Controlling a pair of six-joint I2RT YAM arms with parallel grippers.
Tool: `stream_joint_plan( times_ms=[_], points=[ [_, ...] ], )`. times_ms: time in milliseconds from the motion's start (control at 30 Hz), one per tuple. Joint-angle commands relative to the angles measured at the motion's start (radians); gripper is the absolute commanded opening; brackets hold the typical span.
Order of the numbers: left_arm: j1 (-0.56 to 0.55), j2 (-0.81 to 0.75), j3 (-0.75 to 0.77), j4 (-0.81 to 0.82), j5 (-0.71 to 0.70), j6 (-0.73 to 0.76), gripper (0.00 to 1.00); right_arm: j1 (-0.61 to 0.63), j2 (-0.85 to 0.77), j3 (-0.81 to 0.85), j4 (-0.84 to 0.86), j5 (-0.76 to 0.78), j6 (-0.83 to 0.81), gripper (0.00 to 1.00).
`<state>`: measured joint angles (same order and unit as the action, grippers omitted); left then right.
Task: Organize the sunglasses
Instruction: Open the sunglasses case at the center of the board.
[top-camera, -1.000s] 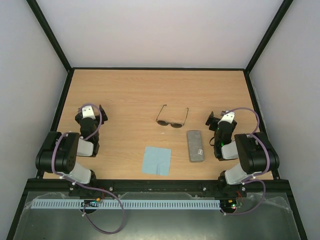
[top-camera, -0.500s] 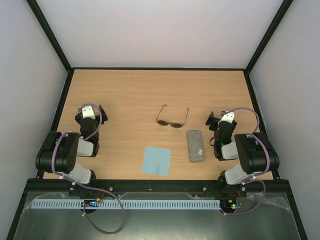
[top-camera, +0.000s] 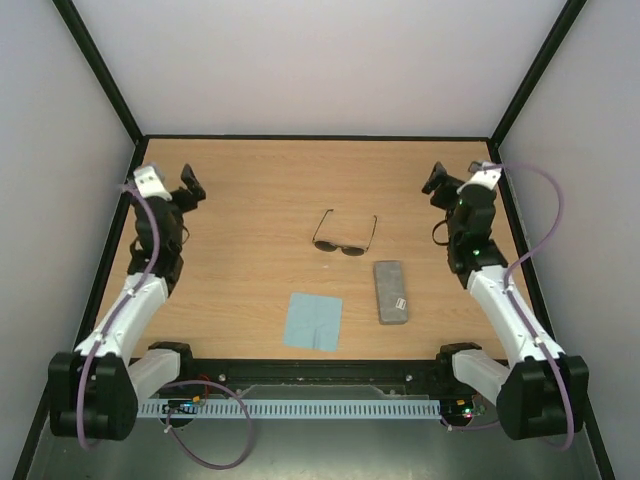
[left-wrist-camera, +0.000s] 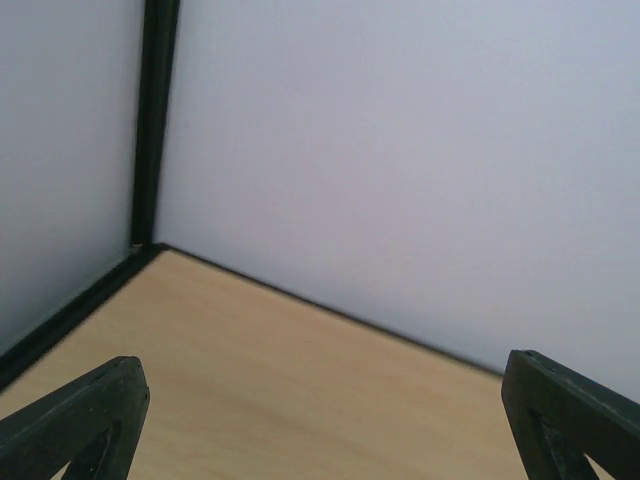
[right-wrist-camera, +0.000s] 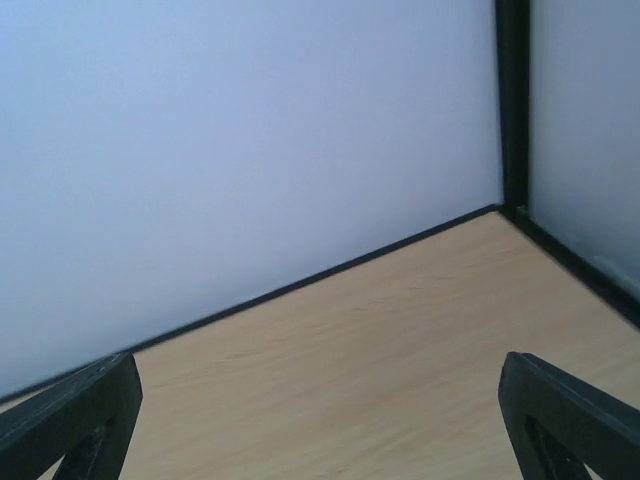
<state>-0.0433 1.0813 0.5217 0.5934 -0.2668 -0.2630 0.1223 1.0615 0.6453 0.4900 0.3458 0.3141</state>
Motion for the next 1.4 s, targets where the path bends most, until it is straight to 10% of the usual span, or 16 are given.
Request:
stream_joint_plan(
  times_ms=[0, 200, 367, 800, 1033, 1367],
  points=[
    [-0.006, -0.084, 0.216, -0.461, 0.177, -0.304, 1.0, 0.002, -0.006, 0.183, -0.593, -0.157, 0.242, 0.99],
    [0.009, -0.006, 0.425, -0.711, 0.613, -0.428, 1.0, 0.018, 0.049, 0.283, -0.879, -0.444, 0.314, 0.98],
    [0.026, -0.009, 0.204, -0.315, 1.03, -0.656, 0.99, 0.212, 0.046, 0.2, -0.991, -0.311, 0.369, 0.99],
    [-0.268, -0.172, 0.168, -0.862, 0.701, -0.496, 0.99, 0.554, 0.126, 0.064, -1.093, -0.022, 0.57, 1.0],
    [-0.35, -0.327, -0.071, -0.723, 0.806, -0.606, 1.0, 0.602, 0.147, -0.005, -1.059, -0.024, 0.592, 0.95],
    [-0.466, -0.352, -0.073, -0.902, 0.596, -0.522, 0.99, 0.603, 0.212, 0.007, -1.014, -0.003, 0.541, 0.87]
  ],
)
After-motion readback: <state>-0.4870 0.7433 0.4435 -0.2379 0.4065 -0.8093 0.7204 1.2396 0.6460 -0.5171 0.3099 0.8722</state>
